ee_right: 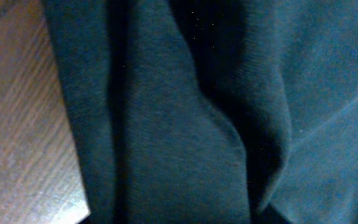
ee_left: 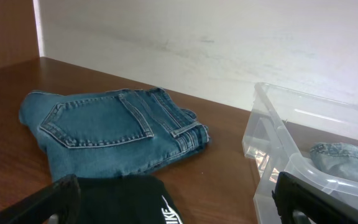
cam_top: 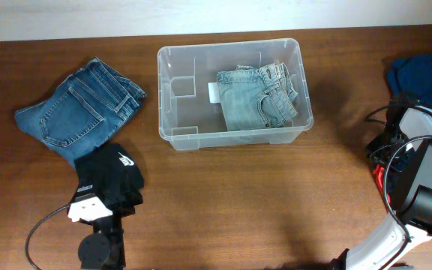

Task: Pack container
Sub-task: 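Lower the right gripper onto the black clothing and grasp it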

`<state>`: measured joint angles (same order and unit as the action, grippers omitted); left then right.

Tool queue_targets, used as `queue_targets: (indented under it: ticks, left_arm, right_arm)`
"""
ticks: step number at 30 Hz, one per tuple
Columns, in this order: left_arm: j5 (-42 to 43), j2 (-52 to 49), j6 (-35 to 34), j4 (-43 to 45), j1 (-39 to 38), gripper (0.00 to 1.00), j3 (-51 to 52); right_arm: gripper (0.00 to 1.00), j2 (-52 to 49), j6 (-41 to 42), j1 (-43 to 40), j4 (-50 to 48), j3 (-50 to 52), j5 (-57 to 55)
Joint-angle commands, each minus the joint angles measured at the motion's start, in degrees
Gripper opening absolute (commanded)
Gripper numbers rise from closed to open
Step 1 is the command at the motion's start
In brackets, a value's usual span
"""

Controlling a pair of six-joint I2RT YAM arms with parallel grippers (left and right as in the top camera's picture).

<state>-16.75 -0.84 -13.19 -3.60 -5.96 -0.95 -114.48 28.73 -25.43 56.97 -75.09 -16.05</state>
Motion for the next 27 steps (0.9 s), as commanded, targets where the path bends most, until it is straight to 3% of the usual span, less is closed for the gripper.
queue_targets:
  ticks: [1,14,27]
  left_arm:
    - [0.00,0.50,0.68,0.11,0.28,0.99,0.37]
    - [0.00,0.50,0.68,0.11,0.28,0.99,0.37]
    - [0.00,0.50,0.70,0.11,0.28,0.99,0.37]
  right_arm:
    - [0.35,-0.37,0.70,-0.04,0.39,1.05,-0.07]
    - [0.04,-0.31,-0.72,-0.04,4.37,-5.33,-1.38]
    - [0.04,-0.31,-3.04,1.01,9.46,-14.78,-1.79]
